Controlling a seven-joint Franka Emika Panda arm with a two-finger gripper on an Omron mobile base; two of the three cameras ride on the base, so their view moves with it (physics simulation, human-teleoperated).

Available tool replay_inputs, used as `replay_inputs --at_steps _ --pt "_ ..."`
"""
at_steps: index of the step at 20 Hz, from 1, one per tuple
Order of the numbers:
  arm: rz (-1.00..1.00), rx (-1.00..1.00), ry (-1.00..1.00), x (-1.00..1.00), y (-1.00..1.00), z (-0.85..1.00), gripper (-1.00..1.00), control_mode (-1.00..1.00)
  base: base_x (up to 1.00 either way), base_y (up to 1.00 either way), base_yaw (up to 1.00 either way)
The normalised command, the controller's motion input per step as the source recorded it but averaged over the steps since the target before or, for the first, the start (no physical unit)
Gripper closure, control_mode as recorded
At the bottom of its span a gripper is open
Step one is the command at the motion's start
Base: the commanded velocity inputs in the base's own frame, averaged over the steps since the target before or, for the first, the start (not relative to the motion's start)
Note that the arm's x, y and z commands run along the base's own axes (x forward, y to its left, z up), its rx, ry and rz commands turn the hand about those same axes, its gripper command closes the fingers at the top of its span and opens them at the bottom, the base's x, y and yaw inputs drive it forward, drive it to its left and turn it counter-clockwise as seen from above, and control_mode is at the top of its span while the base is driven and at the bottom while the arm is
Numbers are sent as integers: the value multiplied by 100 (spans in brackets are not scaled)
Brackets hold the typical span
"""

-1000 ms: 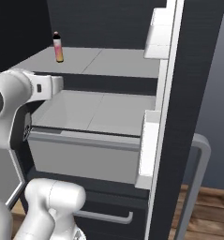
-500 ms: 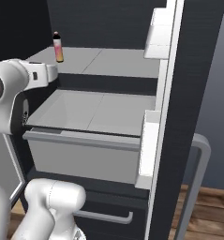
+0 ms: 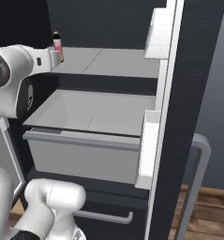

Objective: Open the fridge, grab two sodas, and place both sodas inside the bowl with ice on the dining counter.

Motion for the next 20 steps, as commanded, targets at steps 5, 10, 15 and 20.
replay_inputs --at_steps 5,10,15,20 --pt "0 0 -2 24 0 19 -100 -100 0 0 0" --pt "0 0 -1 26 2 5 -100 -100 0 0 0" --pt "0 -1 0 44 12 -10 -100 -100 0 0 0" --pt "0 -1 6 57 19 -3 -100 -100 0 0 0"
